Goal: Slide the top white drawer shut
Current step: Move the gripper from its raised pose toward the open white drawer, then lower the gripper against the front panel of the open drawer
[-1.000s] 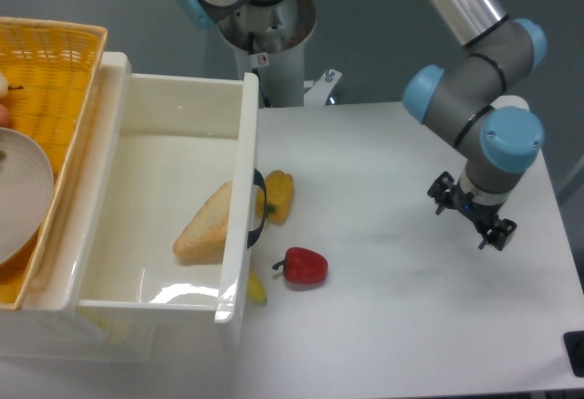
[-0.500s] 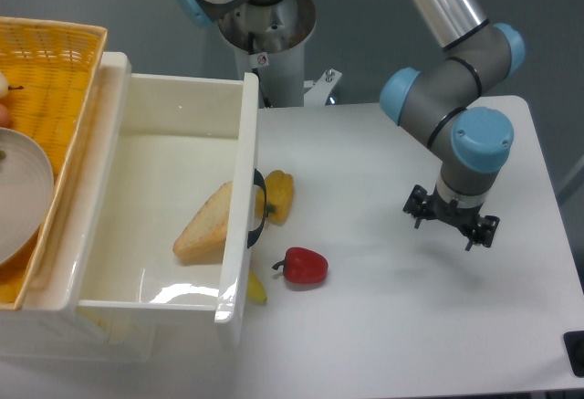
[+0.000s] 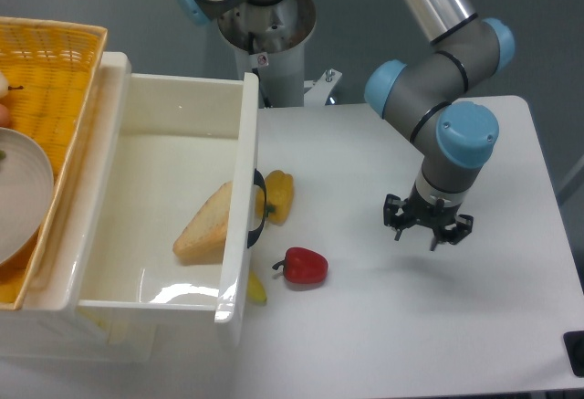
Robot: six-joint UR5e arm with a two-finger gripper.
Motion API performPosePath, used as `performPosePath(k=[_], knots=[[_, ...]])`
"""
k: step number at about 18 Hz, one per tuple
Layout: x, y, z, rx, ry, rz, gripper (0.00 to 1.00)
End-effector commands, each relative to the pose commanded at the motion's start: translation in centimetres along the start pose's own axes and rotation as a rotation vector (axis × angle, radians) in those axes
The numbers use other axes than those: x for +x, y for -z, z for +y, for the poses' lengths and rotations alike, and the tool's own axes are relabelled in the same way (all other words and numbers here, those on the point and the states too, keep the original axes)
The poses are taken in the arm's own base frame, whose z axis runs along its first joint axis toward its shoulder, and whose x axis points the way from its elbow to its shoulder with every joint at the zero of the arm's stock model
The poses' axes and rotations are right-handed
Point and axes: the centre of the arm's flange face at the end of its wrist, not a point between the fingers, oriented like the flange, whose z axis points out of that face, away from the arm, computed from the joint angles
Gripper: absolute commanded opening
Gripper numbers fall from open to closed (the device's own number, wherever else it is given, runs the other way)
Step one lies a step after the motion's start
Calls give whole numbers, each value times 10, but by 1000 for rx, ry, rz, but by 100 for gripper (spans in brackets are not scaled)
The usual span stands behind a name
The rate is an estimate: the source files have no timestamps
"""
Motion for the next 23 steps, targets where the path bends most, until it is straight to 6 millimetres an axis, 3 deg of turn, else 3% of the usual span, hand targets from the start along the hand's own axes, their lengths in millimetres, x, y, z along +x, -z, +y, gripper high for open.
performPosePath(k=[2, 3, 7, 12, 17, 23], knots=[[7, 4, -1, 2, -2, 25, 2], [12, 10, -2, 10, -1, 37, 0], [29, 22, -12, 84, 73, 100, 0], [51, 24, -29, 117, 98, 150, 0], [66, 25, -31, 95, 99, 189, 0], [90, 45, -28, 88, 109, 266, 0]])
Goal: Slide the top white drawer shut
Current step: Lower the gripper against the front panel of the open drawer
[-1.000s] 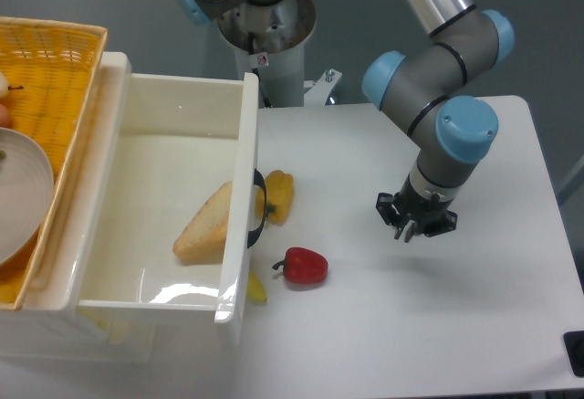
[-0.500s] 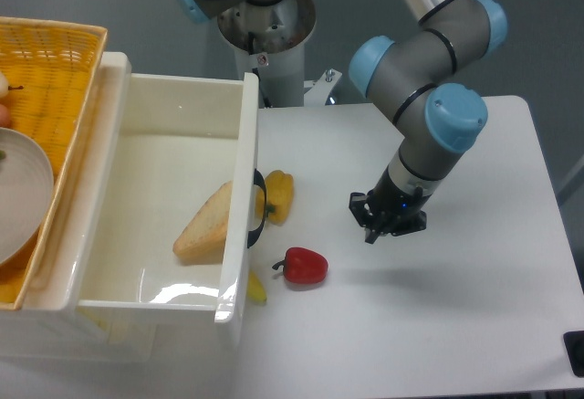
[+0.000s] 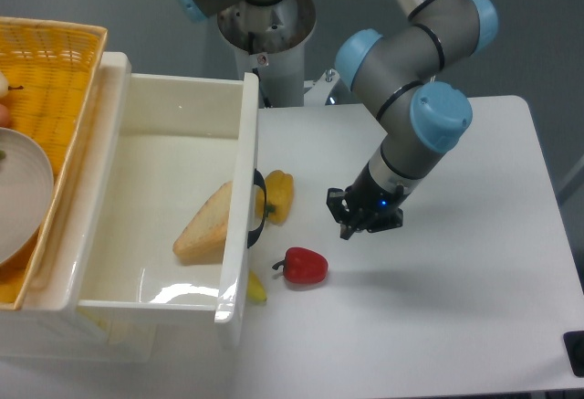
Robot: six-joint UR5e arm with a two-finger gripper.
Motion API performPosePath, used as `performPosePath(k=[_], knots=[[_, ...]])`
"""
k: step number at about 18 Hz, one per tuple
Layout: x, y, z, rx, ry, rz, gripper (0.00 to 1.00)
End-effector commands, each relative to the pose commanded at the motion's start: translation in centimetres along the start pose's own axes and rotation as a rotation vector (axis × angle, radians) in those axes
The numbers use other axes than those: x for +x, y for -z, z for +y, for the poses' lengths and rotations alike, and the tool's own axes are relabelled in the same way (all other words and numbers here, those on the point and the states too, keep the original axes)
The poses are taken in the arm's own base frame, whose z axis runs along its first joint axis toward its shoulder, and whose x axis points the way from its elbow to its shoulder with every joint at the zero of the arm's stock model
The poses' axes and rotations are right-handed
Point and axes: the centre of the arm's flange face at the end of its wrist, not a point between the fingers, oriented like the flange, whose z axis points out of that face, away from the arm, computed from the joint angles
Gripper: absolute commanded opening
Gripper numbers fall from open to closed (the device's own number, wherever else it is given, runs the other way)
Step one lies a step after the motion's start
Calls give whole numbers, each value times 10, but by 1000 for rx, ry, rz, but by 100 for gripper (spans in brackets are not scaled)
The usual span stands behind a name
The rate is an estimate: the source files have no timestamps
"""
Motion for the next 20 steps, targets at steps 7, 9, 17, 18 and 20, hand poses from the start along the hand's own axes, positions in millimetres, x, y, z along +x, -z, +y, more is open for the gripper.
performPosePath(k=[7, 9, 17, 18, 20], knots=[[36, -1, -4, -3, 9, 102, 0], [47, -5, -7, -15, 7, 108, 0], [70, -5, -11, -19, 1, 132, 0], [71, -6, -11, -24, 3, 136, 0], [76, -7, -11, -35, 1, 143, 0]])
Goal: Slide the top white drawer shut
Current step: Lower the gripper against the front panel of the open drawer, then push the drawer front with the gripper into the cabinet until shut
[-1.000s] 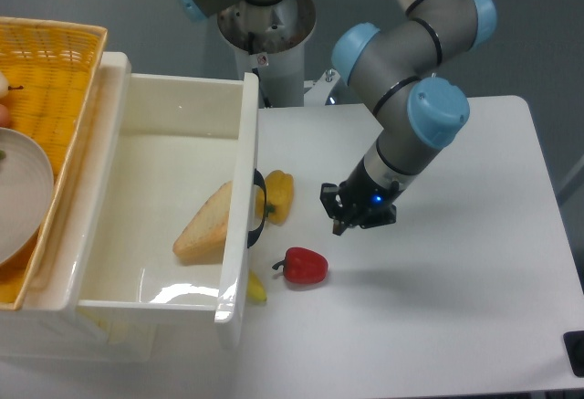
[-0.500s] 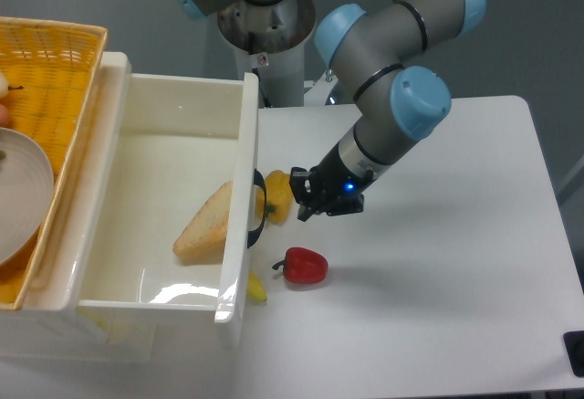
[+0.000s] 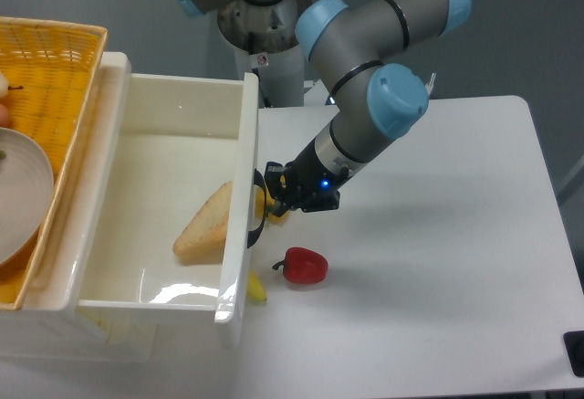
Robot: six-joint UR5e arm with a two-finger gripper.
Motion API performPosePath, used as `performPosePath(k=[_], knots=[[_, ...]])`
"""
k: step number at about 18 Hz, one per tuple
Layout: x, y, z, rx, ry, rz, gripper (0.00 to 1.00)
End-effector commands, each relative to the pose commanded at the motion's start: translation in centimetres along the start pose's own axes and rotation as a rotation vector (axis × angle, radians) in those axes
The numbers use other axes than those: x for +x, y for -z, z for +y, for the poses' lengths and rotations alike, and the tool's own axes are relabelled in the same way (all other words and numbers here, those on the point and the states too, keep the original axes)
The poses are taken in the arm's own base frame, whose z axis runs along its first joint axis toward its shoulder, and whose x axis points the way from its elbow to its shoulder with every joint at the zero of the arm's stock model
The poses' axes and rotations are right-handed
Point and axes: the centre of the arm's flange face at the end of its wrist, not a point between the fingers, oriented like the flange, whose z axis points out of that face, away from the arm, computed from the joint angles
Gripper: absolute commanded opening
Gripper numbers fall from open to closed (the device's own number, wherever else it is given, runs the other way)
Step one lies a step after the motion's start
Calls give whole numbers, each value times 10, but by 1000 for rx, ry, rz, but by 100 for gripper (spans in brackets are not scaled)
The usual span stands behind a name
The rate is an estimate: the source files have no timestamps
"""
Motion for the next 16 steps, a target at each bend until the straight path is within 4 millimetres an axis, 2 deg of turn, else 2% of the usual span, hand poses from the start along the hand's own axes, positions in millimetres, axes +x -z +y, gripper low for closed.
performPosePath(k=[16], knots=[[21, 2, -1, -12, -18, 8, 0]])
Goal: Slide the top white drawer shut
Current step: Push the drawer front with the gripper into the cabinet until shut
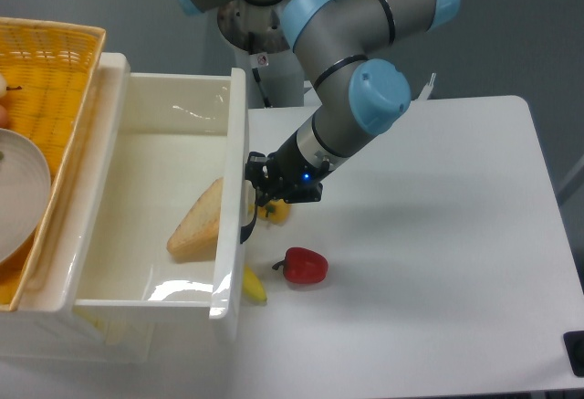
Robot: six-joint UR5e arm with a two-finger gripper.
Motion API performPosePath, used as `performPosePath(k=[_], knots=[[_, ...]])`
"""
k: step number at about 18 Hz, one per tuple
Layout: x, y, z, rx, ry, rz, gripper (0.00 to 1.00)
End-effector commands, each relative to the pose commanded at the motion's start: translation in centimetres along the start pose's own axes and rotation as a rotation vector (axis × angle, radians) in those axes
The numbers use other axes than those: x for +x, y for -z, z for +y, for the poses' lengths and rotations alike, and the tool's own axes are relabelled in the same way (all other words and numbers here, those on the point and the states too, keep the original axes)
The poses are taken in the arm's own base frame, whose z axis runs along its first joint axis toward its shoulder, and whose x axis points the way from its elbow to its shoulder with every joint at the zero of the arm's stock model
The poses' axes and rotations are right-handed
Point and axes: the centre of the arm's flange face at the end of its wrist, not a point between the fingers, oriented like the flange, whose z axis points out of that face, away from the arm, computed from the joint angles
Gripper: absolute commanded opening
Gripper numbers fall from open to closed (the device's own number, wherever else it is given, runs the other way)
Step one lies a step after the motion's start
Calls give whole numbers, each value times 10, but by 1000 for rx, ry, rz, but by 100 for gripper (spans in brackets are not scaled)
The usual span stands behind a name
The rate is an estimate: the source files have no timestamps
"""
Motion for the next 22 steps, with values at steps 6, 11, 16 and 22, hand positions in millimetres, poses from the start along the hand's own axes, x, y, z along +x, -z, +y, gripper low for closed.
performPosePath(k=[6, 11, 16, 22], knots=[[12, 0, -6, 7, -2, 5, 0], [29, -1, -9, 11, -15, 5, 0], [43, -10, -13, -3, -28, 9, 0], [54, -17, -17, -14, -35, 12, 0]])
